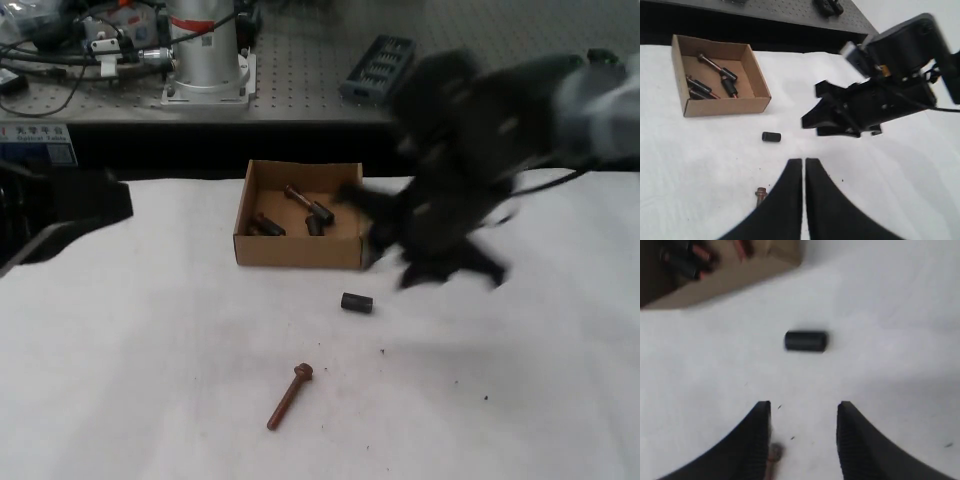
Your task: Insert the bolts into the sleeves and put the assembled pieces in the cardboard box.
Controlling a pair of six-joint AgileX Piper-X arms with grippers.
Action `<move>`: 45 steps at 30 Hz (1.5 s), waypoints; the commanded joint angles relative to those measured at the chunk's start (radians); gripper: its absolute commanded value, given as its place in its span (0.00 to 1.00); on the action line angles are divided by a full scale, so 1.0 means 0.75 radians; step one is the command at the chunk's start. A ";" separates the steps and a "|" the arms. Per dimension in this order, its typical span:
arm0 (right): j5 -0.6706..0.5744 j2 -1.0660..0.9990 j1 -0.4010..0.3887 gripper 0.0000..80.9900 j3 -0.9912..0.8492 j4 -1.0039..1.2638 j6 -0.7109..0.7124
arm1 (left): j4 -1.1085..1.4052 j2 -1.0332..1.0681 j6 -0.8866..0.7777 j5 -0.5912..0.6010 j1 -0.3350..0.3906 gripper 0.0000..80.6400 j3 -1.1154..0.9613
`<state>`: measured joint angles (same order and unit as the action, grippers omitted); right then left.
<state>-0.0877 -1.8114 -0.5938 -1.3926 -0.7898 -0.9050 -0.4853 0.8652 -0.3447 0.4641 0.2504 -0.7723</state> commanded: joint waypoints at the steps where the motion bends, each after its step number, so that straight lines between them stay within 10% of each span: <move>1: 0.015 0.092 0.092 0.40 -0.005 -0.119 0.258 | 0.052 0.088 0.015 -0.046 0.038 0.03 -0.006; 11: 0.036 0.384 0.154 0.35 0.068 -0.144 0.767 | 0.107 0.597 0.132 -0.075 0.300 0.38 -0.053; 26: -0.057 0.909 0.154 0.31 0.764 0.132 0.782 | -0.219 1.070 0.296 -0.281 0.436 0.37 -0.352; 45: -0.089 0.952 0.154 0.31 0.856 0.229 0.779 | -0.413 1.338 0.300 -0.526 0.519 0.37 -0.581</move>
<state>-0.1387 -1.1100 -0.4849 -0.7476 -0.6313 -0.3288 -0.7811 1.8648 -0.1360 0.1115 0.6381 -1.1932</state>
